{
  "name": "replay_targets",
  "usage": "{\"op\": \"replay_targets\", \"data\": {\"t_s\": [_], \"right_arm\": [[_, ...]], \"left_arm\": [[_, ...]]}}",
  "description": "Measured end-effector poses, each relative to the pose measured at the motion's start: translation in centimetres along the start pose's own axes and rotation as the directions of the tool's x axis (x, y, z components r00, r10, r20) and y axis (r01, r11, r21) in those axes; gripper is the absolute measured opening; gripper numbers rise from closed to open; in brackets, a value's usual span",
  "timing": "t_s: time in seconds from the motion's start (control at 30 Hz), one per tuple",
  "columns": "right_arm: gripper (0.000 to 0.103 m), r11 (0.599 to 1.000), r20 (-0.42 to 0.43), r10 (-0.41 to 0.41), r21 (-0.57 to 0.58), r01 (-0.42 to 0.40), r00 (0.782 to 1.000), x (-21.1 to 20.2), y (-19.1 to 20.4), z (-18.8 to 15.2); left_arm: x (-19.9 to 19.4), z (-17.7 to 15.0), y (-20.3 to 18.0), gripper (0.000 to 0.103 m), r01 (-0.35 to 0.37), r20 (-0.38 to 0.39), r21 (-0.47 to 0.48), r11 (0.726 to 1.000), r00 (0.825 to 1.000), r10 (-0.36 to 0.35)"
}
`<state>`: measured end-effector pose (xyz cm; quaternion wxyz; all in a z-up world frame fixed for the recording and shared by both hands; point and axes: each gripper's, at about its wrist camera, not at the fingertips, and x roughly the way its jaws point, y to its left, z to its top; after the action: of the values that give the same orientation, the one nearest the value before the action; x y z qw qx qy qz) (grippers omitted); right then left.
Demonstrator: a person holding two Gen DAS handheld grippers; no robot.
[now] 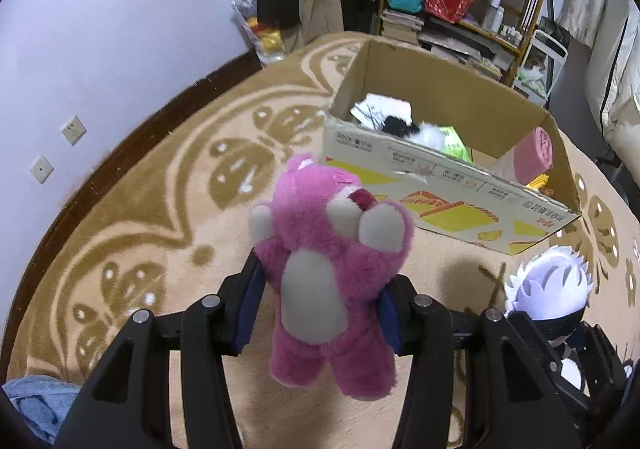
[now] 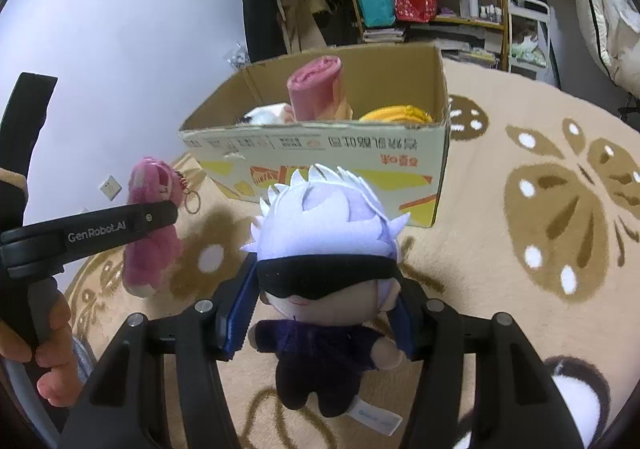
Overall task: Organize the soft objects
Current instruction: 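Lift the pink bear and doll plush and carry both over the box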
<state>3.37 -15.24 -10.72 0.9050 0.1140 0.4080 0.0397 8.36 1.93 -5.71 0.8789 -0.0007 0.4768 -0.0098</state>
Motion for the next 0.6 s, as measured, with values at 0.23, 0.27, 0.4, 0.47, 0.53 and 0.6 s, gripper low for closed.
{"op": "replay_targets", "data": {"t_s": [0.23,0.27,0.4,0.47,0.53,0.6], "right_arm": [[0.061,1.0,0.058,0.018,-0.012,-0.018,0.998,-1.8,0.8,0.5],[0.061,1.0,0.066,0.024,-0.01,-0.023,0.998,-2.0,0.8,0.5],[0.061,0.999,0.099,0.019,-0.032,-0.016,0.995,-2.9,1.3,0.8],[0.061,0.999,0.117,0.016,-0.043,-0.011,0.993,-3.4,1.6,1.0],[0.061,0.998,0.146,0.016,-0.054,-0.008,0.989,-4.0,1.9,1.3],[0.061,0.998,0.165,0.014,-0.061,-0.004,0.986,-4.5,2.1,1.5]], "left_arm": [[-1.9,0.5,-0.6,0.049,-0.013,0.073,0.048,0.999,0.997,0.009],[-2.2,0.7,-0.9,0.049,-0.015,0.086,0.061,0.998,0.996,0.009],[-3.2,1.1,-1.5,0.049,-0.035,0.128,0.093,0.995,0.992,0.022],[-3.5,1.2,-1.7,0.049,-0.045,0.14,0.108,0.993,0.99,0.029],[-3.7,1.4,-2.0,0.049,-0.057,0.155,0.121,0.991,0.987,0.038],[-3.9,1.6,-2.3,0.049,-0.063,0.17,0.13,0.989,0.985,0.041]]}}
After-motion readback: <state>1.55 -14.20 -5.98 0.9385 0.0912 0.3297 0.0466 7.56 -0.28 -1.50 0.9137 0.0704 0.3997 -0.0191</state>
